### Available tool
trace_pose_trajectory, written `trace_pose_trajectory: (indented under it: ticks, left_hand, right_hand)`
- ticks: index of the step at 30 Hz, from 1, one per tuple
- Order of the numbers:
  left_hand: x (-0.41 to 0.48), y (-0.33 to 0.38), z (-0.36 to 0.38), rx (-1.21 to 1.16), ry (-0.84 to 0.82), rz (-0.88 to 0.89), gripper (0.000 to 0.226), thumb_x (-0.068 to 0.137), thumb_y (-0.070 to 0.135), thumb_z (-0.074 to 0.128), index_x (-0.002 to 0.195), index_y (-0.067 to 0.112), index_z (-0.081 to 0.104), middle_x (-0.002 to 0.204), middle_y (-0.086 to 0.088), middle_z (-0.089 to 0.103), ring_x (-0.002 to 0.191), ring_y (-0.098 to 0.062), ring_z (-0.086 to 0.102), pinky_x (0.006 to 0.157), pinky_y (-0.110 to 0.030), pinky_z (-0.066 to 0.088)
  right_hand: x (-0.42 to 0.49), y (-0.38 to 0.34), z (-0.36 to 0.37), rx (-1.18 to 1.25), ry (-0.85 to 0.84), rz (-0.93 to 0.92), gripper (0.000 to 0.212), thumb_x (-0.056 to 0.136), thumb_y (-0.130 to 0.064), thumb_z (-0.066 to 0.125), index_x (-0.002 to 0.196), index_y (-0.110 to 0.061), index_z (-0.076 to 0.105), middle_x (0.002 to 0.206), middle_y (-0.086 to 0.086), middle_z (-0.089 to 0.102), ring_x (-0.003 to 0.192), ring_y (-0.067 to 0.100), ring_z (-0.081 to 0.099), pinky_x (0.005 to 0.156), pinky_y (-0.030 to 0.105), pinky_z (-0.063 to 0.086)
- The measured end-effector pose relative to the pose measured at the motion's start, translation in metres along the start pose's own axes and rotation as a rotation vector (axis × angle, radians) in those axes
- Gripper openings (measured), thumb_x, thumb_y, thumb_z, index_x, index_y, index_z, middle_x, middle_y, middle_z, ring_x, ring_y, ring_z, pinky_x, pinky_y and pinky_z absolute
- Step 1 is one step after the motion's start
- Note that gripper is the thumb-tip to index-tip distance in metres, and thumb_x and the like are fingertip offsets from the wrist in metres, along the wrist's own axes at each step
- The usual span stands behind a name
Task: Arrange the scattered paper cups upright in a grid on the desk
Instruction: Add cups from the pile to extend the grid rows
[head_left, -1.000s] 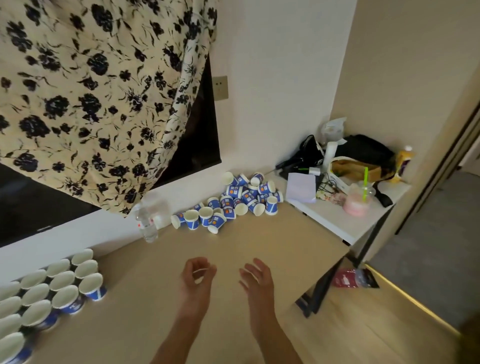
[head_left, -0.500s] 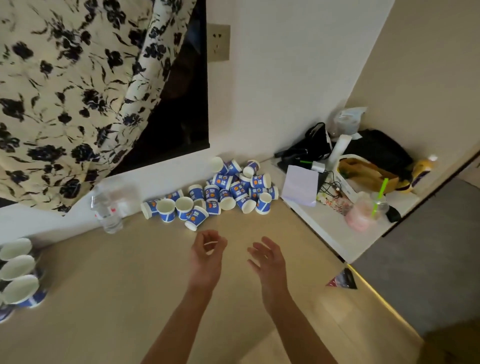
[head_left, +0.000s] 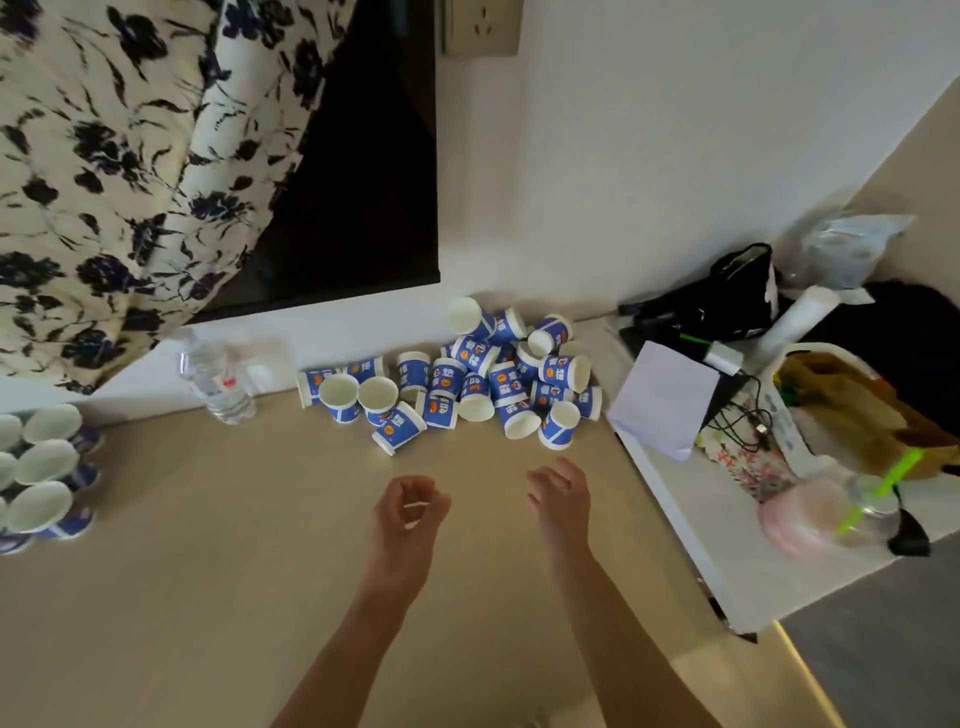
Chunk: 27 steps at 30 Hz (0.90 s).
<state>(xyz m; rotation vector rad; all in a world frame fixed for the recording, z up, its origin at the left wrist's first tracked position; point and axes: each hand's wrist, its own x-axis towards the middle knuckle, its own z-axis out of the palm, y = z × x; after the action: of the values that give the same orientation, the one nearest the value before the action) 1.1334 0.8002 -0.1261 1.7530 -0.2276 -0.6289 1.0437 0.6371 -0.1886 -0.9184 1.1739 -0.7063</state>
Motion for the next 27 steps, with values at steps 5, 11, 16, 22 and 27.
trace_pose_trajectory:
  ticks: [5,11,16,22,27]
  left_hand:
    - [0.006,-0.002,0.027,0.022,0.082,-0.031,0.022,0.076,0.039,0.07,0.093,0.026,0.066,0.088,0.0,0.071,0.084,-0.02,0.068,0.083,-0.049,0.055]
    - [0.0,-0.008,0.051,0.003,0.17,-0.038,0.043,0.063,0.055,0.066,0.093,0.024,0.066,0.09,-0.001,0.069,0.086,-0.03,0.068,0.079,-0.047,0.053]
    - [-0.006,-0.013,0.067,0.017,0.201,-0.055,0.046,0.063,0.056,0.065,0.093,0.022,0.065,0.09,-0.002,0.068,0.082,-0.026,0.066,0.076,-0.043,0.051]
    - [-0.012,-0.016,0.082,0.049,0.177,-0.078,0.046,0.064,0.057,0.065,0.095,0.024,0.066,0.092,-0.004,0.07,0.088,-0.029,0.069,0.081,-0.05,0.054]
    - [-0.013,-0.018,0.089,0.065,0.142,-0.09,0.038,0.07,0.049,0.068,0.097,0.022,0.066,0.092,-0.005,0.069,0.088,-0.029,0.069,0.08,-0.048,0.054]
  right_hand:
    - [0.089,-0.016,-0.011,-0.619,0.0,-0.338,0.063,0.081,-0.005,0.073,0.138,-0.006,0.047,0.136,0.015,0.052,0.121,0.025,0.052,0.104,0.039,0.044]
    - [0.153,-0.017,-0.023,-1.445,-0.285,-0.694,0.088,0.079,-0.015,0.077,0.154,-0.012,0.031,0.157,0.012,0.035,0.148,0.033,0.028,0.116,0.043,0.03]
    - [0.171,-0.008,-0.041,-1.6,-0.336,-0.72,0.098,0.078,-0.021,0.079,0.158,-0.018,0.023,0.152,0.01,0.041,0.142,0.03,0.037,0.112,0.042,0.036]
    - [0.176,-0.014,-0.05,-1.655,-0.239,-0.831,0.087,0.071,-0.022,0.079,0.149,-0.018,0.041,0.129,0.012,0.052,0.117,0.032,0.05,0.095,0.042,0.045]
    - [0.189,-0.017,-0.054,-1.622,-0.314,-0.779,0.065,0.066,-0.023,0.085,0.123,-0.017,0.055,0.139,0.013,0.048,0.123,0.034,0.049,0.088,0.044,0.051]
